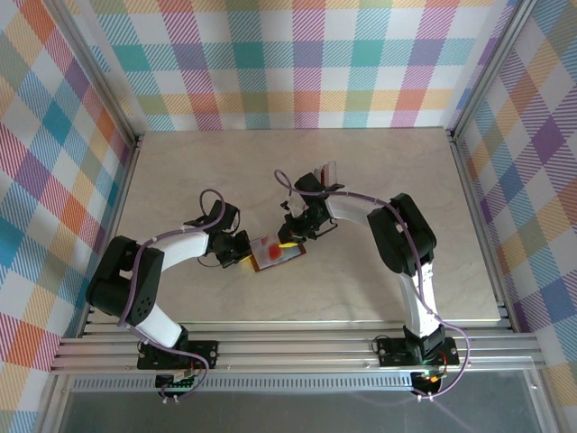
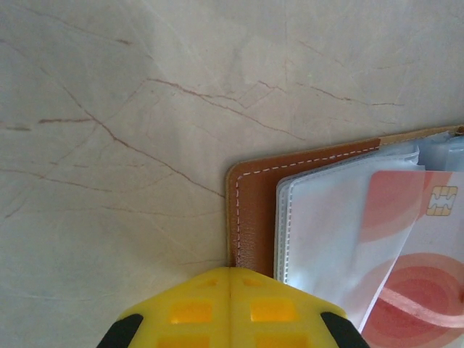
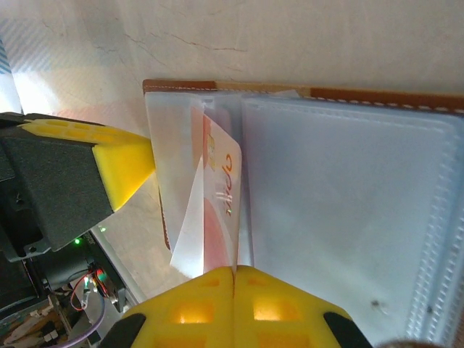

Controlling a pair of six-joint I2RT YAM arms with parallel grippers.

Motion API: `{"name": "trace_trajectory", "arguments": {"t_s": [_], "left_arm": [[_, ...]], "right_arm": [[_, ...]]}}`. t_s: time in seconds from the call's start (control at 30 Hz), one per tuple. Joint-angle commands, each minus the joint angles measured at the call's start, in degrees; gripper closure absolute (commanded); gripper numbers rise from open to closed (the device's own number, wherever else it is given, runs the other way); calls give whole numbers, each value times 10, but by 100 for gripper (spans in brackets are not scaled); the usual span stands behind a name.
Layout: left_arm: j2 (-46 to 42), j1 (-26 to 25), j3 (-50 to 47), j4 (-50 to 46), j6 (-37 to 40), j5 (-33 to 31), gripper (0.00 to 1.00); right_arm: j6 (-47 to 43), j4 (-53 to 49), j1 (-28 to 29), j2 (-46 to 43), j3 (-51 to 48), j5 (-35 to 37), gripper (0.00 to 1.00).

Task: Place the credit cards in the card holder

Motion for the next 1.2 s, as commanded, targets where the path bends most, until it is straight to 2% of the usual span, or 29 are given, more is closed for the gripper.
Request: {"name": "trace_trajectory", "arguments": {"t_s": [0.0, 0.37, 0.63, 0.87, 1.0, 1.17], "left_arm": [[27, -10, 0, -4, 11, -4, 100], [36, -16, 3, -4, 11, -3, 100], [29, -16, 5, -6, 16, -11, 100], [29, -16, 7, -5, 21, -11, 100], [30, -16, 8, -6, 21, -10, 100], [32, -16, 8, -5, 22, -7, 100]], "right_arm": [[-15, -9, 15, 17, 18, -6, 100], [6, 16, 46, 29, 24, -21, 100], [26, 33, 61, 4, 2, 0, 100], [29, 26, 62, -29, -19, 59, 76], [18, 4, 62, -46, -18, 98, 59], [2, -30, 62, -68, -9, 147, 50]]}}
